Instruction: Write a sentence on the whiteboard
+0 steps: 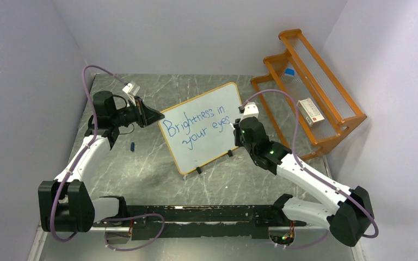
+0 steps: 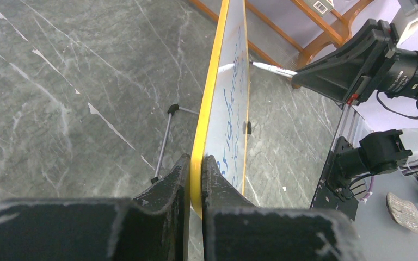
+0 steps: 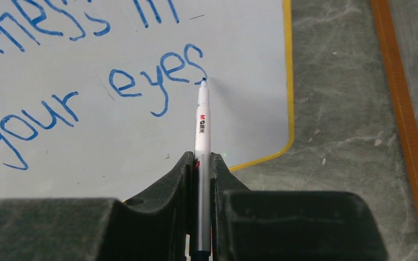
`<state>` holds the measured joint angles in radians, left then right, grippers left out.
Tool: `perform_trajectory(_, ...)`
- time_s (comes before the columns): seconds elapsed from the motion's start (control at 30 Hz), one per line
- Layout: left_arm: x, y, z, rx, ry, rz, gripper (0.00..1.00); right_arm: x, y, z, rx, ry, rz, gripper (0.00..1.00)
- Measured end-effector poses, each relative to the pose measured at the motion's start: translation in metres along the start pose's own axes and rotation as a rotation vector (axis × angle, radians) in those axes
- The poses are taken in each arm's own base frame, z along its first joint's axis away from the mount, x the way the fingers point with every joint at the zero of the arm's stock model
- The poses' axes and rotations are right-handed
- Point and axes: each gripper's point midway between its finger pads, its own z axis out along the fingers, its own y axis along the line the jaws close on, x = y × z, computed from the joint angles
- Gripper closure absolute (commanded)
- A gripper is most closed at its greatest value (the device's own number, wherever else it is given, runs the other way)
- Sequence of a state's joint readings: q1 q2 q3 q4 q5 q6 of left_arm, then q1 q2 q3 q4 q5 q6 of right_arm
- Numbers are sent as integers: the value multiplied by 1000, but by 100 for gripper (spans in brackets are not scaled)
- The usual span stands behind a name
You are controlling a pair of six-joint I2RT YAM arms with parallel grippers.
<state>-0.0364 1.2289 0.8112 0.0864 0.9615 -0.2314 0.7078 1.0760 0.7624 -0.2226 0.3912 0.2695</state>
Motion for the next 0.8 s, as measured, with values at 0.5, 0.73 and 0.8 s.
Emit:
perform_trajectory(0.5, 0, 0, 0, 0, 0, 0, 95, 1, -18, 3, 85, -4, 22, 100)
perform_trajectory(0.73, 0, 0, 0, 0, 0, 0, 95, 4, -15, 8, 73, 10, 20, 100)
perform_trajectory(0.8, 0, 0, 0, 0, 0, 0, 95, 4, -14, 9, 68, 8, 21, 100)
